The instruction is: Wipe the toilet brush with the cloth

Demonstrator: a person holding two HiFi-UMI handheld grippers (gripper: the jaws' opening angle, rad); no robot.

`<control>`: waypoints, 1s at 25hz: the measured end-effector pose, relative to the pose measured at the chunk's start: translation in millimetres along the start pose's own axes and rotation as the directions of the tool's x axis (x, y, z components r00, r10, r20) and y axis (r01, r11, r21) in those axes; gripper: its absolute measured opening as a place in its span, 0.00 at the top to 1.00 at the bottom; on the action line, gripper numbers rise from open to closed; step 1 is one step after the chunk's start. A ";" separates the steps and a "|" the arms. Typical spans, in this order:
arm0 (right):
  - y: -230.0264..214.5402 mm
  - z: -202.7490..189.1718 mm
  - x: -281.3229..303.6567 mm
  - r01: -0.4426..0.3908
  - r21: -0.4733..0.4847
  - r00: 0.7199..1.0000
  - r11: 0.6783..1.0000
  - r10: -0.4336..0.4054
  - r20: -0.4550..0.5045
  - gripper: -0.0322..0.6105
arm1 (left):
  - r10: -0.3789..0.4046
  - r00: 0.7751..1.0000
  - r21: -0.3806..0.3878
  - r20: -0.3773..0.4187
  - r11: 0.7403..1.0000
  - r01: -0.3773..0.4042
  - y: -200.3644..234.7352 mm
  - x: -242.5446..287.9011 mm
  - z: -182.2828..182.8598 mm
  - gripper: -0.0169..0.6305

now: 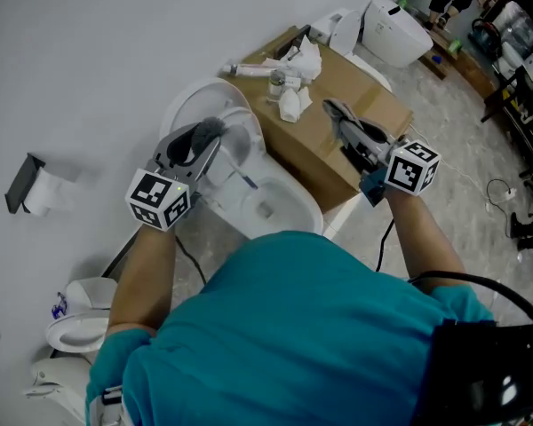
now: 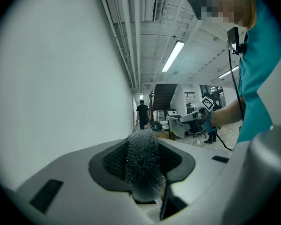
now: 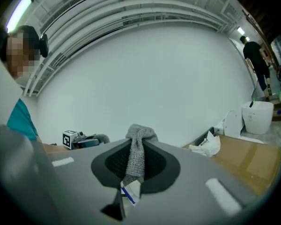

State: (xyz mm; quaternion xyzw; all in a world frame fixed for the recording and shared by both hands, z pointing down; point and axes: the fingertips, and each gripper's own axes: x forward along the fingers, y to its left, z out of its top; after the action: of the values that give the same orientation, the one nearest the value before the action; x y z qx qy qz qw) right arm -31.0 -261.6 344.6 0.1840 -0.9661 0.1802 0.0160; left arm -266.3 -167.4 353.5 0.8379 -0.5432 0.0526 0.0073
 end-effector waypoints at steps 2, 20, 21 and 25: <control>0.2 -8.3 1.5 0.004 0.005 1.000 1.000 -0.004 -0.013 0.92 | -0.006 1.000 0.013 -0.011 1.000 0.006 -5.3 1.4 -0.3 0.73; -8.1 -36.9 4.7 0.055 -0.003 0.997 0.998 -0.055 -0.060 0.92 | -0.027 0.999 0.075 -0.045 0.997 0.030 -23.0 7.9 -5.0 0.73; -7.9 -36.7 4.4 0.055 -0.005 0.997 0.998 -0.055 -0.060 0.92 | -0.027 0.999 0.075 -0.045 0.997 0.030 -23.0 7.8 -4.7 0.73; -7.9 -35.7 2.9 0.057 -0.013 0.996 0.998 -0.058 -0.063 0.92 | -0.029 0.999 0.075 -0.046 0.997 0.032 -23.3 8.1 -4.7 0.73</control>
State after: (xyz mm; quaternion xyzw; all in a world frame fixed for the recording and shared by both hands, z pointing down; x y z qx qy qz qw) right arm -32.1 -256.9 380.9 0.2058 -0.9604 0.1800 0.0527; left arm -242.1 -164.9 360.0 0.8444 -0.5276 0.0920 -0.0113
